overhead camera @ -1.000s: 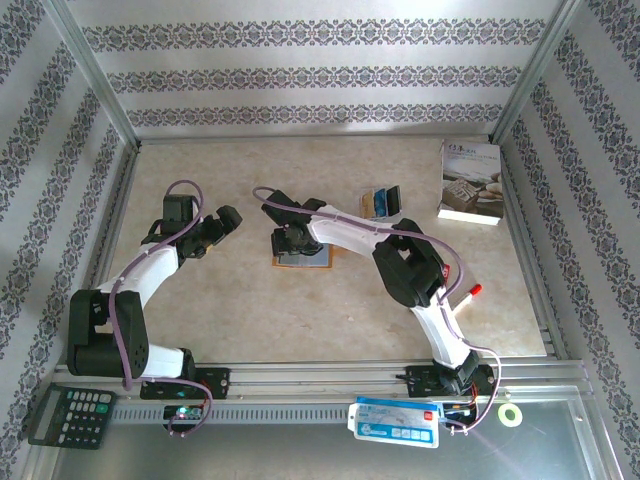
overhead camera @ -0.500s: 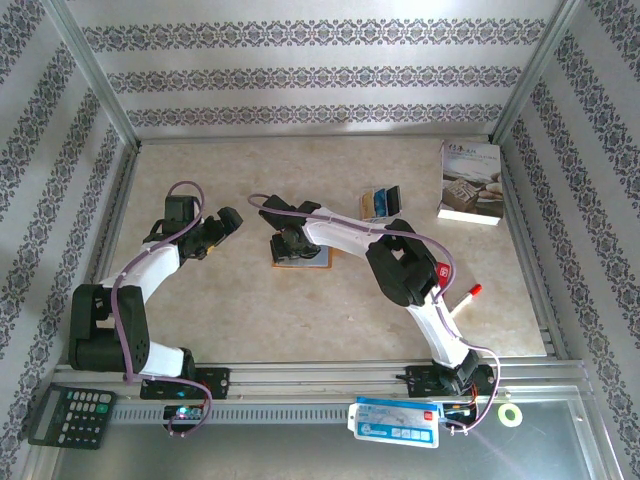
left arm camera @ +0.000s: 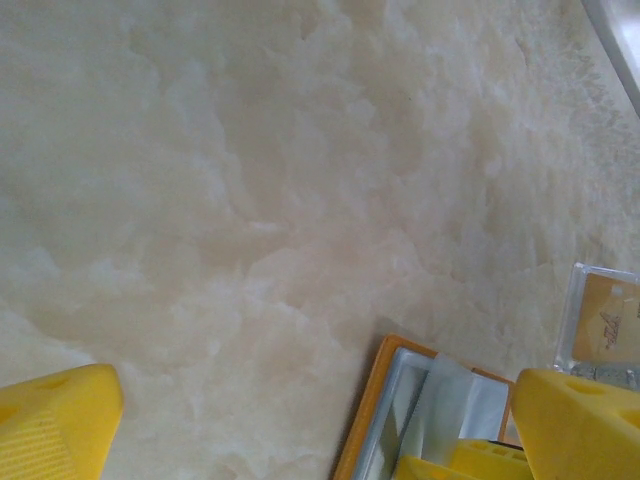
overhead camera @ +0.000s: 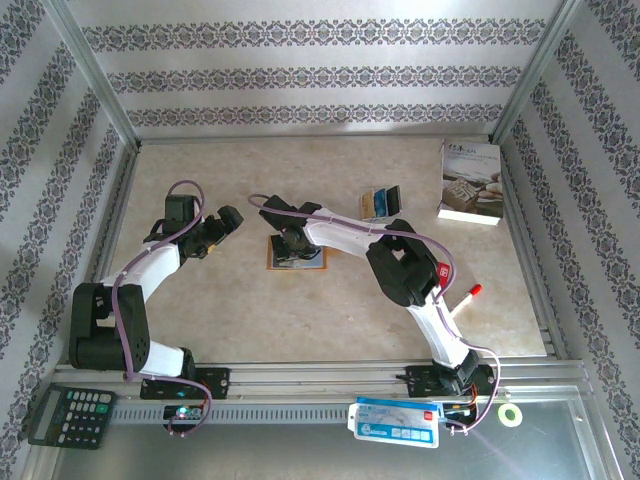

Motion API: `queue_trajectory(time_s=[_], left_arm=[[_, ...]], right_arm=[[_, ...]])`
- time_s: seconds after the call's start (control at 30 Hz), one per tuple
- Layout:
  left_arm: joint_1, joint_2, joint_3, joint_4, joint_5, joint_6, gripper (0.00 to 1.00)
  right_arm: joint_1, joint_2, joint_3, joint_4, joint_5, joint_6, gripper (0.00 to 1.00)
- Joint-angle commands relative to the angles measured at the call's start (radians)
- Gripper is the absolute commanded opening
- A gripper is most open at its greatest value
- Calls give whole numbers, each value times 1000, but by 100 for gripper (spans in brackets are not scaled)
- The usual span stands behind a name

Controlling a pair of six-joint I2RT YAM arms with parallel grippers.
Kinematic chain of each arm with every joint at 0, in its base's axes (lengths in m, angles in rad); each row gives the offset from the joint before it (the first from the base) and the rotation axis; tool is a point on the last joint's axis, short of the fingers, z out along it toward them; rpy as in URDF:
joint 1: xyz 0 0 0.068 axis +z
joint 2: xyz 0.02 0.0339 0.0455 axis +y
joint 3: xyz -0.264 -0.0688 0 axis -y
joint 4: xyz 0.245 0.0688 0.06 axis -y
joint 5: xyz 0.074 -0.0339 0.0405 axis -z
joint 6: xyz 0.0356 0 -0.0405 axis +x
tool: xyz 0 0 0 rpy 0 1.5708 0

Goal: Take the credit cards out of the card holder

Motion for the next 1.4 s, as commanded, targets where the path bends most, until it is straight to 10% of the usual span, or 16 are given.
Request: queue_trajectory(time_s=[0.0,0.67,1.37], left_arm=[[20,-18,-12,28,-8,-15,100],[-27,71,-28,103,292,-86,79],[-54,106,-15,143,284,-101,73]], right_arm=[[19,-12,-50,-7,-38,10,37],[-13,-131,-165,110,6,68,37],[-14,-351,-337,44,402,191,43]])
